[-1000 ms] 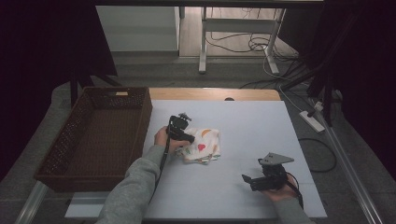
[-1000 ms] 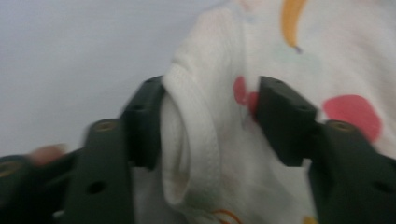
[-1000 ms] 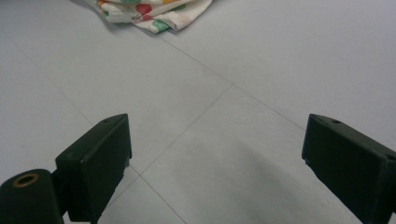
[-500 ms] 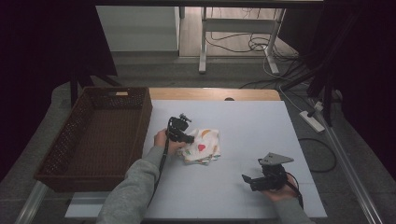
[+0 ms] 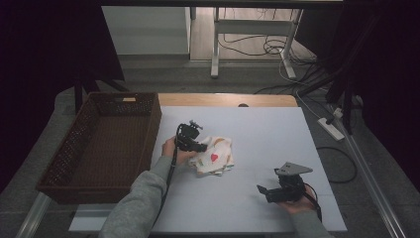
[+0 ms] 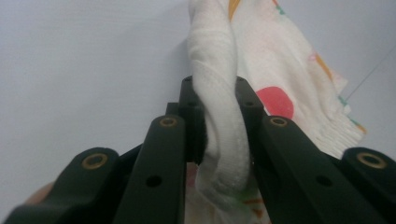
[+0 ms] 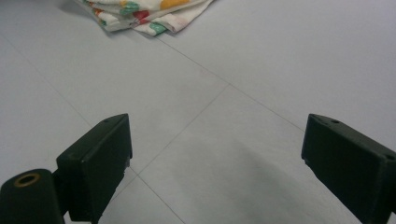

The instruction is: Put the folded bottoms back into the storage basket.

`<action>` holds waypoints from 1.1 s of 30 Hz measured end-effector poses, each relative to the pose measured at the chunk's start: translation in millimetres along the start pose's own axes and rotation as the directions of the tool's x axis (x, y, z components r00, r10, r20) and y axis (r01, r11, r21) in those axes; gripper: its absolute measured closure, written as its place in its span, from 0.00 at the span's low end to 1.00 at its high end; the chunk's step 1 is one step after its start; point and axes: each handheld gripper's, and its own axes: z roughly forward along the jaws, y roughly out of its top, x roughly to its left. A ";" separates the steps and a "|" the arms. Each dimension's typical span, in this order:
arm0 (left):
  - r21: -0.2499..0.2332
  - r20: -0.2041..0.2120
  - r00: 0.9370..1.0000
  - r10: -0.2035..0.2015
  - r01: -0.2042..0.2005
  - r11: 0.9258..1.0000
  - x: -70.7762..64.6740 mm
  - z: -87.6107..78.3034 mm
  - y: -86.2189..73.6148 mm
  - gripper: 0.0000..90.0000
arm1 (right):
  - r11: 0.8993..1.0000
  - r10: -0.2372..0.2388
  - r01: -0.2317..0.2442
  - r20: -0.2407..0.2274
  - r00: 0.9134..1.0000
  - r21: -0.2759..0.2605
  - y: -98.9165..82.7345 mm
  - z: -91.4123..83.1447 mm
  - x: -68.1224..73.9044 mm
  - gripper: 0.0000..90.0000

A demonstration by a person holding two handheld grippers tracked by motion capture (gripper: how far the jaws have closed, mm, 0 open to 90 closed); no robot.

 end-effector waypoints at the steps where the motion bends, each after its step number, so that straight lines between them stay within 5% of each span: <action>1: -0.011 0.008 1.000 -0.003 0.003 1.000 -0.6 -3.2 -0.6 0.86 | 1.000 0.003 -0.003 -0.004 1.000 -0.003 0.0 -0.2 0.0 0.10; 33: -0.124 0.043 0.999 0.026 -0.021 0.992 -14.3 -51.2 0.2 0.86 | 1.000 0.014 -0.014 -0.007 1.000 -0.023 -0.1 -3.2 -0.8 0.10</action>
